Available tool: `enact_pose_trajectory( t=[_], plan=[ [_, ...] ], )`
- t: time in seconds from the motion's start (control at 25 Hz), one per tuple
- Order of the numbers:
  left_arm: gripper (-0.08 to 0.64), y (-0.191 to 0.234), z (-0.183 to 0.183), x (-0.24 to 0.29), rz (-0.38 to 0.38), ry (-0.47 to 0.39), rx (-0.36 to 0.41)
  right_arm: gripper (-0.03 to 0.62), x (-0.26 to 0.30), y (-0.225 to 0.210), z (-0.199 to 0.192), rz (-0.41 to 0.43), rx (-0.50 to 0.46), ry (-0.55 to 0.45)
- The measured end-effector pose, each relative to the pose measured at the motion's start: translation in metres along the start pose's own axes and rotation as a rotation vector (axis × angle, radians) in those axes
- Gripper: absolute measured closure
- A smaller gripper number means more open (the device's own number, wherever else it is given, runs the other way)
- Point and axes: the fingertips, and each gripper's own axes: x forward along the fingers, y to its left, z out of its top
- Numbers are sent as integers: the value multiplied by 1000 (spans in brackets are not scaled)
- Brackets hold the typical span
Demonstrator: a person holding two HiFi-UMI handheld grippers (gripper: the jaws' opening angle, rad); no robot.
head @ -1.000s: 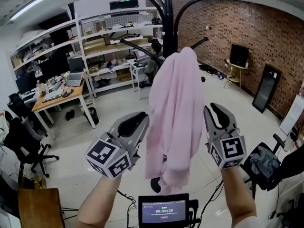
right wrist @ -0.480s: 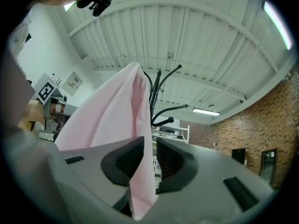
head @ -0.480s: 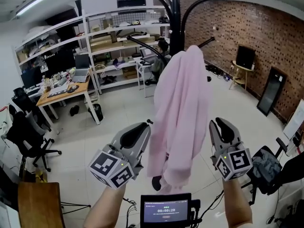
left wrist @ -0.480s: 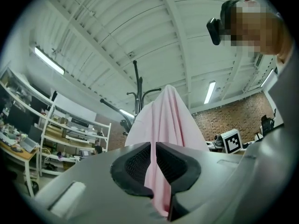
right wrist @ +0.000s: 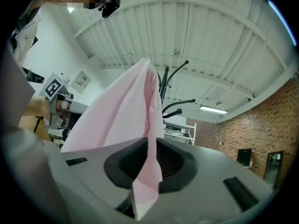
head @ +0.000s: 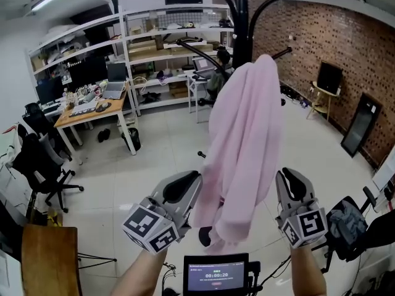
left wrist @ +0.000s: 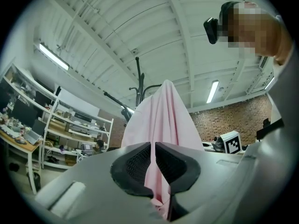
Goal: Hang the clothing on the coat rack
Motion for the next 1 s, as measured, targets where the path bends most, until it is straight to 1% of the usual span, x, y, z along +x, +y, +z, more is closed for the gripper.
enact_pose_trajectory(
  t=[0.24,0.48,0.68,0.84,1.0],
  plan=[
    [537,-2,-9,-14,7,7,-25,541,-7,11,4,-12,34,-24],
    [537,-3,-9,-29,0,9,-38,541,-17,23,21,-39,77,-84],
    [537,-4,-11,-48,-25,18,-58,541,-25,39,25,-58,94,-43],
    [537,-16,-12,-57,-50,23,-78,541,-42,44,26,-75,112,-13],
    [537,-26,-12,-73,-74,28,-100,548,-56,65,31,-40,125,-2]
  ],
)
